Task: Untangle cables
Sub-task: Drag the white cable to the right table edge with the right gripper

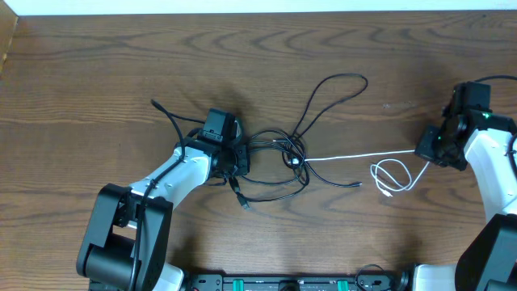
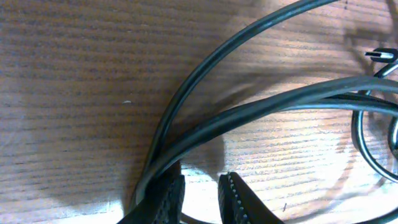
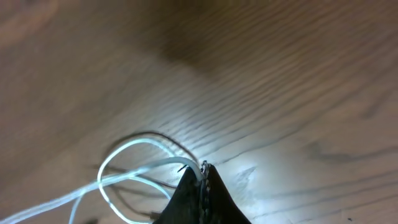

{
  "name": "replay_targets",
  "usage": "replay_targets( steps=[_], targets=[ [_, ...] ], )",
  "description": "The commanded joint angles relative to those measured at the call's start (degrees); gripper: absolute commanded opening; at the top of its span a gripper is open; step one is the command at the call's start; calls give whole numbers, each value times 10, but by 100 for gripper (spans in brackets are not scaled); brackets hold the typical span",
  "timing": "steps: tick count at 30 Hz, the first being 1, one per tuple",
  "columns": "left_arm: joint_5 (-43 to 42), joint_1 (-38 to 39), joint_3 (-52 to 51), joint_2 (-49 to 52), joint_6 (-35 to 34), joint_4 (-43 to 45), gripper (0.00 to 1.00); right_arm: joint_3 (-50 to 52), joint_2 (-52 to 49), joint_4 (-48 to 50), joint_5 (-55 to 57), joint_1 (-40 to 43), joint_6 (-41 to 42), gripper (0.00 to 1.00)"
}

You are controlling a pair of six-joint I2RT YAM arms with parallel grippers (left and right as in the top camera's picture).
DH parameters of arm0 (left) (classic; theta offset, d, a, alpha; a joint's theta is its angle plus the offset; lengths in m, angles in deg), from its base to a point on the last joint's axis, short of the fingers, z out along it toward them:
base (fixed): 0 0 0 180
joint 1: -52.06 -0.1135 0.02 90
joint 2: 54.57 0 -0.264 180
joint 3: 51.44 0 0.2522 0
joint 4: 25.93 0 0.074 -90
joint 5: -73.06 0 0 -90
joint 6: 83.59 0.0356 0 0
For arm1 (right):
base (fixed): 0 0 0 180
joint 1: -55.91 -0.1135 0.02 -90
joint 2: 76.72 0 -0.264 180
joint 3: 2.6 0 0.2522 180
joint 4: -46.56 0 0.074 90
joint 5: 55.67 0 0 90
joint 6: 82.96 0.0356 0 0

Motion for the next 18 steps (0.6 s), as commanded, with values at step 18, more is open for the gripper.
replay_targets(
  steps=[18],
  targets=[
    [47,-2,-24,20,-5,-15,26,-38,20,132,-23,79,107,1]
  ],
)
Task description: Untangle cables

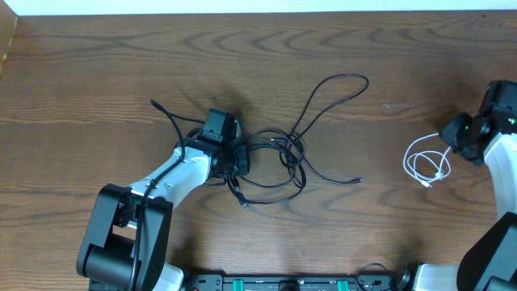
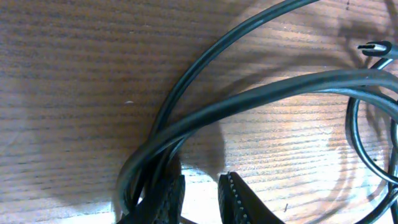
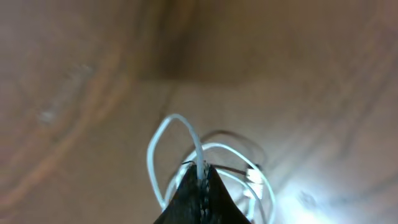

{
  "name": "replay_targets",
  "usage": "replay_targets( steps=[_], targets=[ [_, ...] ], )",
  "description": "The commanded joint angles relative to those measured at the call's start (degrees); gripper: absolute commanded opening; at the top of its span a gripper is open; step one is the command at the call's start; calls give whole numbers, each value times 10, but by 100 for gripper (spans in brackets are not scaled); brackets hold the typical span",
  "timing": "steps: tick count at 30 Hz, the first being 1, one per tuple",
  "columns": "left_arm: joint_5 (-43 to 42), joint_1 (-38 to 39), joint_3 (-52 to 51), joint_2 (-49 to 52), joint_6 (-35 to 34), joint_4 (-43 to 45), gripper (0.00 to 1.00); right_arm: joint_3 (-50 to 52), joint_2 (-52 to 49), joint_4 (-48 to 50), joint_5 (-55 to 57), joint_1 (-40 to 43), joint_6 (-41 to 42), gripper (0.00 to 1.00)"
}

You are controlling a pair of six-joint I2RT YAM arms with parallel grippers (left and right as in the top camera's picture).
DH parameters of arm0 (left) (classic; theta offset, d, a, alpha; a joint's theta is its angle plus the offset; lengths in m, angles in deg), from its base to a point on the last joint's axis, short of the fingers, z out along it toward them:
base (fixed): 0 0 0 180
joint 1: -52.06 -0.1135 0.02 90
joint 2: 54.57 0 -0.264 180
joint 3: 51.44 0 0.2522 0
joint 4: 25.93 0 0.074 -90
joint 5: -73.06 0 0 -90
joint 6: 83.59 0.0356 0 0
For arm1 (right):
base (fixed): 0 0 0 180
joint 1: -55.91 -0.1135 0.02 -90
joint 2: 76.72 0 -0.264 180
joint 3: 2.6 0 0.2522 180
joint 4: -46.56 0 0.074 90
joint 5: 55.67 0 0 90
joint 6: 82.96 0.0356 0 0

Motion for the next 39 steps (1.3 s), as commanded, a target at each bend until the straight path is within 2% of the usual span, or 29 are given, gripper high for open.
replay_targets(
  steps=[1,8,14,15,16,17,18,20,21,29,33,39],
  targets=[
    [45,-2,-24,20,-5,-14,26,-48,23,15,1,1,8,1],
    [45,-2,-24,20,-5,-13,26,-154,31,19,143,2,8,1],
    [45,-2,-24,20,-6,-9,26,-152,28,29,174,4,-20,1],
    [45,-2,-24,20,-6,-7,26,-150,26,29,174,5,-20,4],
    [45,-2,-24,20,-6,-7,26,-150,25,28,174,7,-20,13],
    [45,-2,-24,20,-5,-7,26,-150,23,27,174,8,-20,27],
    [44,-2,-24,20,-6,-7,26,-150,21,26,174,8,-20,53],
    [44,-2,-24,20,-5,-7,26,-150,21,25,174,8,-20,88],
    [44,-2,-24,20,-5,-7,26,-150,22,25,174,8,-20,99],
    [44,-2,-24,20,-5,-7,27,-150,22,-14,153,8,-20,99],
    [45,-2,-24,20,-5,-7,40,-150,22,-25,148,8,-20,99],
    [44,-2,-24,20,-5,-7,47,-150,22,-25,148,8,-20,99]
  ],
)
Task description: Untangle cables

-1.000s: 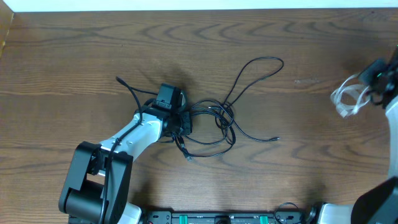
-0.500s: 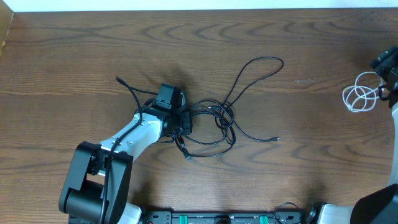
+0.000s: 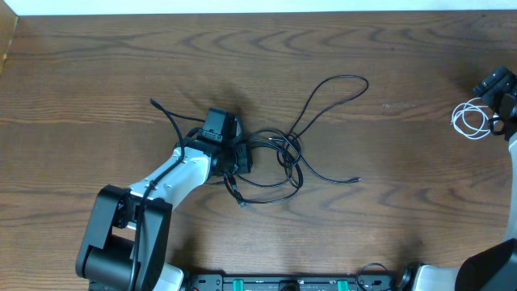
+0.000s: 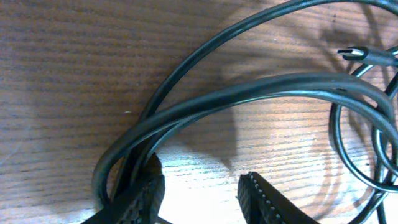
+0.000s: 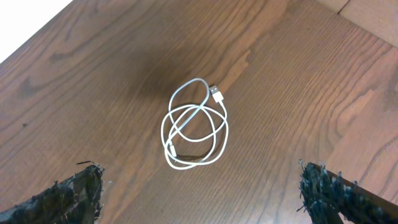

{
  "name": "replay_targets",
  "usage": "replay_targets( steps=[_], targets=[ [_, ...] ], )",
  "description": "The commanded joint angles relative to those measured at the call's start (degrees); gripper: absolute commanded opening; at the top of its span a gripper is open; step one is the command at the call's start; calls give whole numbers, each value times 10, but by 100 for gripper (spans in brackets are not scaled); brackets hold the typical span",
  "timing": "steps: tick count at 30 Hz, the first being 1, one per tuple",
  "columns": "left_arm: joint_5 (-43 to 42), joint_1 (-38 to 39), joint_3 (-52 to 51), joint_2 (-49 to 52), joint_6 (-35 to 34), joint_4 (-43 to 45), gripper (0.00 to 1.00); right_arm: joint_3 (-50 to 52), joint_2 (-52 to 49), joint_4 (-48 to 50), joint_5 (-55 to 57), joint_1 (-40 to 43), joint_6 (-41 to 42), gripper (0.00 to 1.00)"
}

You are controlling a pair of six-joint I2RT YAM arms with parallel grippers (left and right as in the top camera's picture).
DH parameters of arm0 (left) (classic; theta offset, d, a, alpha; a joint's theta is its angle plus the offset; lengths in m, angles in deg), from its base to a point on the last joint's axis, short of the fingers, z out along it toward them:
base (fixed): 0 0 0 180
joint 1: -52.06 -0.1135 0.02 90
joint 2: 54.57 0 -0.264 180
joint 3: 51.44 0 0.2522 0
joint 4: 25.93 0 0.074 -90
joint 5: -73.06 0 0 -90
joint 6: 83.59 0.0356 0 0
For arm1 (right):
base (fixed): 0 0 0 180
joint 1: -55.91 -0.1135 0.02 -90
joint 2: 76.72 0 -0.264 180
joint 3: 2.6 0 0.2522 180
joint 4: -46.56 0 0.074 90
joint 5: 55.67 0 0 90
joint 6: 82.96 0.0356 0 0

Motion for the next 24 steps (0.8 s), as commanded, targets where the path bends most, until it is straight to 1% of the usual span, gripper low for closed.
replay_targets(
  steps=[1,3,9,24],
  targets=[
    [43,-3,-24,23,-3,-15,48,2,-3,-1,-1,2,-3,99],
    [43,-3,-24,23,-3,-13,51,2,-3,-1,-1,2,-3,99],
    [43,-3,-24,23,-3,-12,54,2,-3,-1,-1,2,-3,99],
    [43,-3,-24,23,-3,-10,56,2,-3,-1,-1,2,-4,99]
  ],
)
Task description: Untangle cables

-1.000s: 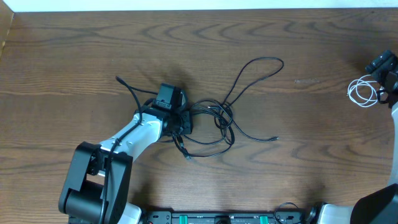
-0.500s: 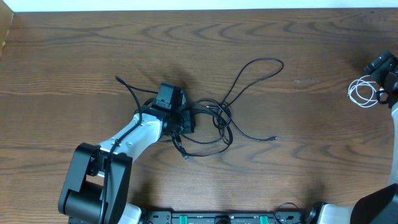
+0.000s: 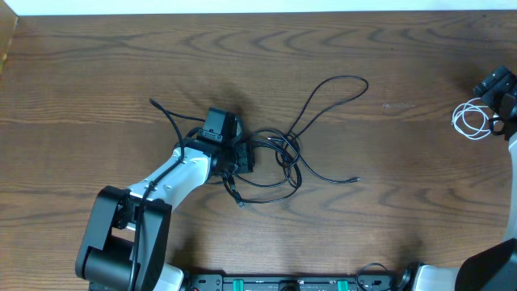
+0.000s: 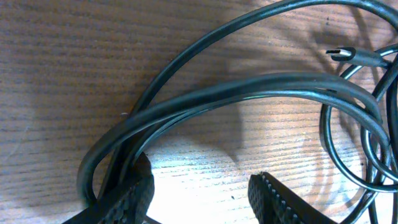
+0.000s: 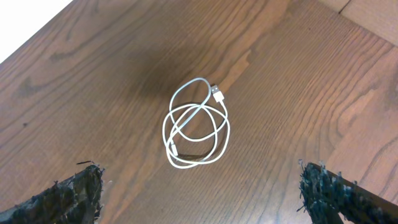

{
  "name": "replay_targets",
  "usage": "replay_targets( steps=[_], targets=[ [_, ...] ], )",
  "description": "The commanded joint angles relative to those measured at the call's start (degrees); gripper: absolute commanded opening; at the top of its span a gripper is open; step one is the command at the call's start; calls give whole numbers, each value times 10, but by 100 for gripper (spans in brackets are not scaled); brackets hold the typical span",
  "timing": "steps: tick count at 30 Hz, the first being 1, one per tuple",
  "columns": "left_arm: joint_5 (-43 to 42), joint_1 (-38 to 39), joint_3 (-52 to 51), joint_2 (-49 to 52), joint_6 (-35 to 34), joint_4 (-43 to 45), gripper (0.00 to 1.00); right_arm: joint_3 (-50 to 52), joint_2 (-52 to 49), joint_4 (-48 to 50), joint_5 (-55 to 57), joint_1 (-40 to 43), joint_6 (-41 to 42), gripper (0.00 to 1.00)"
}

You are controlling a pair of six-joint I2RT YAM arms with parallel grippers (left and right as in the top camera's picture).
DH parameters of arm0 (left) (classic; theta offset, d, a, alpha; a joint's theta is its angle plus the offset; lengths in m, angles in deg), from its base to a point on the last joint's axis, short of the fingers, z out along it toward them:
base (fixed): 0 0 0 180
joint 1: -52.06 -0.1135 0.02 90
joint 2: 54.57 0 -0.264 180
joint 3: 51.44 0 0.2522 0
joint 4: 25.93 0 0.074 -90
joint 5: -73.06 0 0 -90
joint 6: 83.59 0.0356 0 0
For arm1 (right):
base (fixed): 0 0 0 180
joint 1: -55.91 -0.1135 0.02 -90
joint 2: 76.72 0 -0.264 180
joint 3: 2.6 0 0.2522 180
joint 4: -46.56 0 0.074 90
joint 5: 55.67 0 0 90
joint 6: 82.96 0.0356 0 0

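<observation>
A black cable tangle [image 3: 279, 158] lies mid-table, one long loop reaching up to the right. My left gripper [image 3: 241, 159] sits at the tangle's left side. In the left wrist view the left gripper [image 4: 200, 198] is open, bare wood between the fingers, and thick black cables [image 4: 249, 87] bunch against the left finger [image 4: 127, 196]. A USB-C plug [image 4: 351, 56] shows at the upper right. The white cable [image 5: 196, 132] lies coiled by itself at the table's right edge [image 3: 470, 120]. My right gripper [image 5: 202, 194] hangs wide open above it, holding nothing.
Wooden table [image 3: 97, 73] with a pale wall strip along the far edge. The left arm's white link [image 3: 166, 182] slants from the front left toward the tangle. A table seam [image 5: 348, 12] shows in the right wrist view's upper right corner.
The left gripper's jaws stand a little wider apart and the black cable strands have shifted slightly beside its left finger. The right gripper and white coil are unchanged.
The right gripper was shut on the white cable, which stretched out of the black tangle, while the left gripper was shut on the black strands. Then the white cable was clear of the tangle, bunched near the right gripper. Later it lay coiled at the right edge under the opened right gripper; the left gripper opened too.
</observation>
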Motion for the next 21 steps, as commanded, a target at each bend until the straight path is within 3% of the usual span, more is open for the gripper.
replay_targets(
  steps=[1,7,21],
  targets=[
    [45,-3,-24,26,-3,-13,56,2,-3,-1,1,2,-3,99],
    [45,-3,-11,9,-3,-21,63,2,-3,-1,1,2,-4,99],
    [50,-2,87,-177,-12,-91,70,2,-3,-1,1,2,-3,99]
  ],
)
